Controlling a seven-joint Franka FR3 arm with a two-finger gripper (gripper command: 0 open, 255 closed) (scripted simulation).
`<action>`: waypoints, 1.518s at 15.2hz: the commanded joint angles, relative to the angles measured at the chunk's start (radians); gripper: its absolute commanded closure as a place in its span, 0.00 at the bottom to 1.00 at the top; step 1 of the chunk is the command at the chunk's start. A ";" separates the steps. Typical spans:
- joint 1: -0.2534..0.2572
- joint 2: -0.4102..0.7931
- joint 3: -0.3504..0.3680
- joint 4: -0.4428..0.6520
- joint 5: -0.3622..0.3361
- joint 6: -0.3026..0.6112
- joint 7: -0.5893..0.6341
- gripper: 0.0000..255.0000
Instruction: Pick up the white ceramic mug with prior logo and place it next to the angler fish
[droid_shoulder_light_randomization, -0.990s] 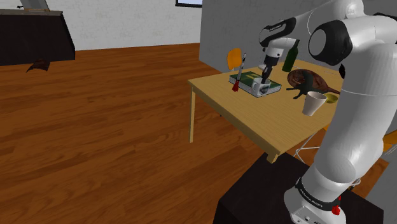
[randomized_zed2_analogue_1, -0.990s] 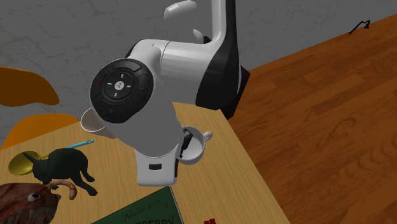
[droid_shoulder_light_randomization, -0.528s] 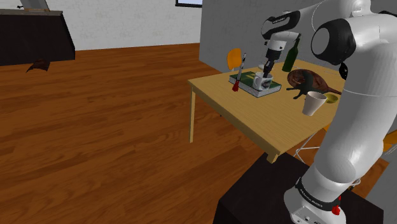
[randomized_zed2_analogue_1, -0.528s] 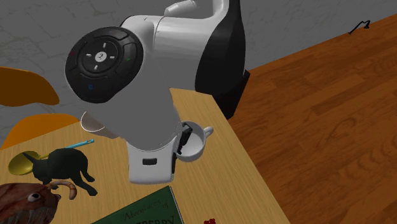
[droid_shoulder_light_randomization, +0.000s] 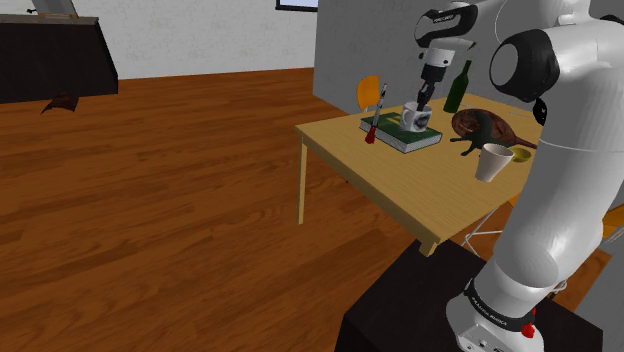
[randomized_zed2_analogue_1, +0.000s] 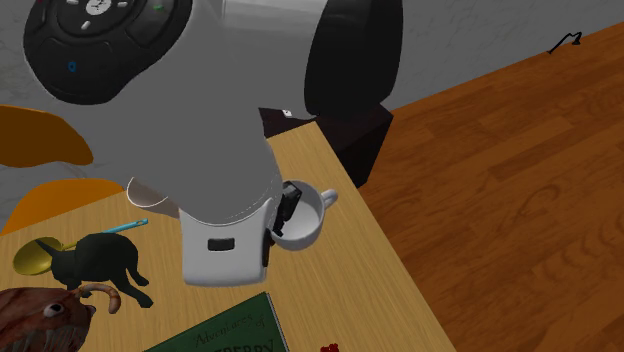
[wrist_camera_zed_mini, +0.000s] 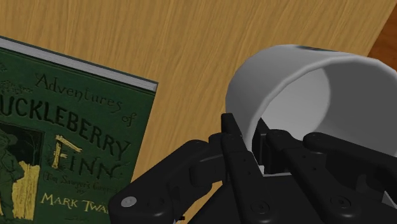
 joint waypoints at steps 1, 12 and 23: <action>-0.002 0.001 -0.001 0.028 0.000 -0.028 0.002 1.00; -0.041 -0.001 -0.020 0.147 0.000 -0.150 -0.033 1.00; -0.177 -0.048 -0.110 0.079 -0.019 -0.143 -0.266 1.00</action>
